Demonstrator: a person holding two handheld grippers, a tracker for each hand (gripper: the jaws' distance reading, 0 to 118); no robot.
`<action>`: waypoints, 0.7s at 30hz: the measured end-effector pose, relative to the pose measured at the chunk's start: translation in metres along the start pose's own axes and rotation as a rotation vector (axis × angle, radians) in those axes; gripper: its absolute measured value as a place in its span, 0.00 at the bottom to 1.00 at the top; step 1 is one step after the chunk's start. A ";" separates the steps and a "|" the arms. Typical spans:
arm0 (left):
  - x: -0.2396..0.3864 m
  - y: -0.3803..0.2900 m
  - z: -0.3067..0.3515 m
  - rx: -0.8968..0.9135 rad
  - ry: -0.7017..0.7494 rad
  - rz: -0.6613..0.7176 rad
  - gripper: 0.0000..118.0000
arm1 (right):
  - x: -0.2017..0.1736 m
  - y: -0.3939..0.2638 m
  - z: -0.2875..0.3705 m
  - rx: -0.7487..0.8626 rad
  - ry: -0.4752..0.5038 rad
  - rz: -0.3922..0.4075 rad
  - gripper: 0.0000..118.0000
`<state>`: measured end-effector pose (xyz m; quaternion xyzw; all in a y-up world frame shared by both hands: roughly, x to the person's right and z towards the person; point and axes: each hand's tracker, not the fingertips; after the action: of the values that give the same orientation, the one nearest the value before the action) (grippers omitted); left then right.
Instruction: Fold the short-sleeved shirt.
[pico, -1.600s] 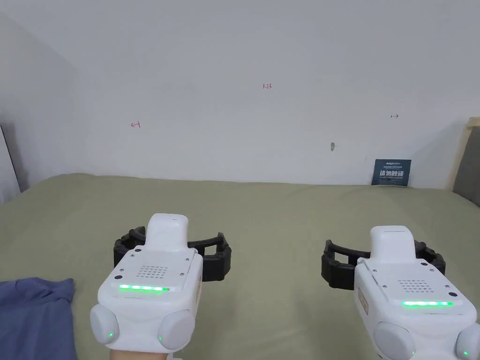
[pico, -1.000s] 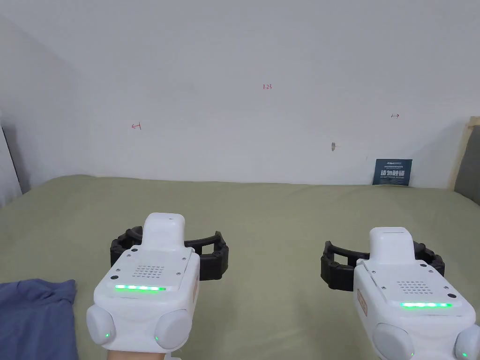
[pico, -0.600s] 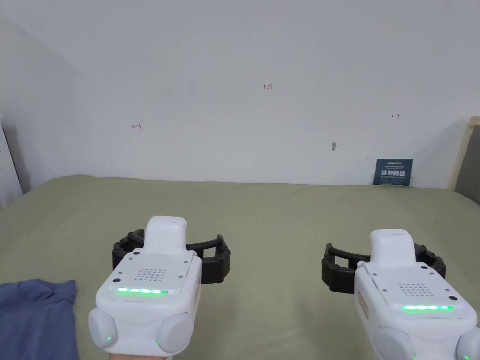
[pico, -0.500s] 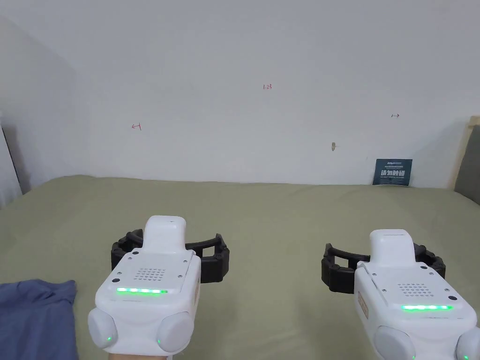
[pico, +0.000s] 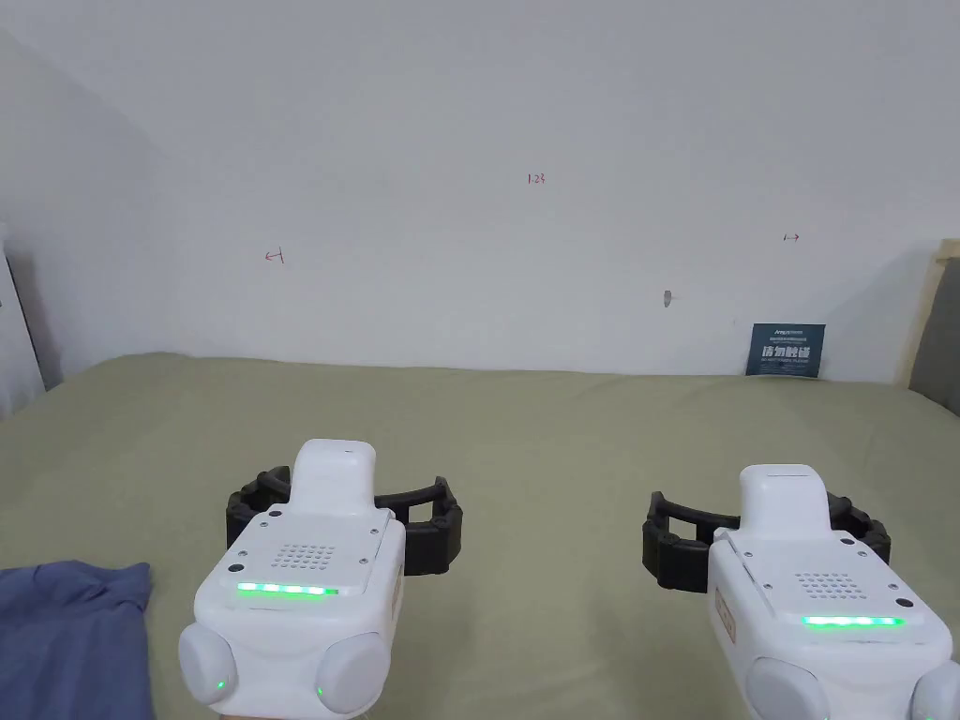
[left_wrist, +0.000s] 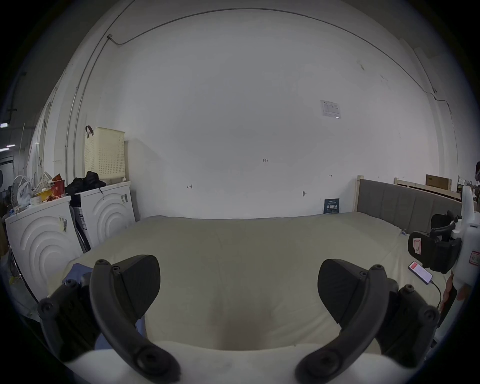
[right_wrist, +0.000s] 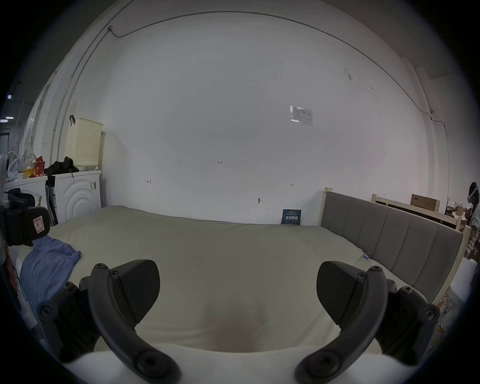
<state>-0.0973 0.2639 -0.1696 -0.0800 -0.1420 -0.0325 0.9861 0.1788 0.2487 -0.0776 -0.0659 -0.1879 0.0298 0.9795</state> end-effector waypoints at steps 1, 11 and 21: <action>0.000 0.001 0.000 0.003 0.000 0.000 1.00 | 0.000 0.000 0.000 0.001 0.002 0.003 1.00; -0.002 0.001 0.002 0.005 0.000 0.000 1.00 | -0.001 0.000 -0.001 0.005 0.001 0.005 1.00; -0.001 0.001 0.002 0.005 -0.001 -0.001 1.00 | -0.002 -0.001 0.000 0.004 -0.001 0.009 1.00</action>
<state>-0.0986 0.2648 -0.1684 -0.0773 -0.1428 -0.0327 0.9862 0.1769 0.2477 -0.0780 -0.0646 -0.1879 0.0348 0.9794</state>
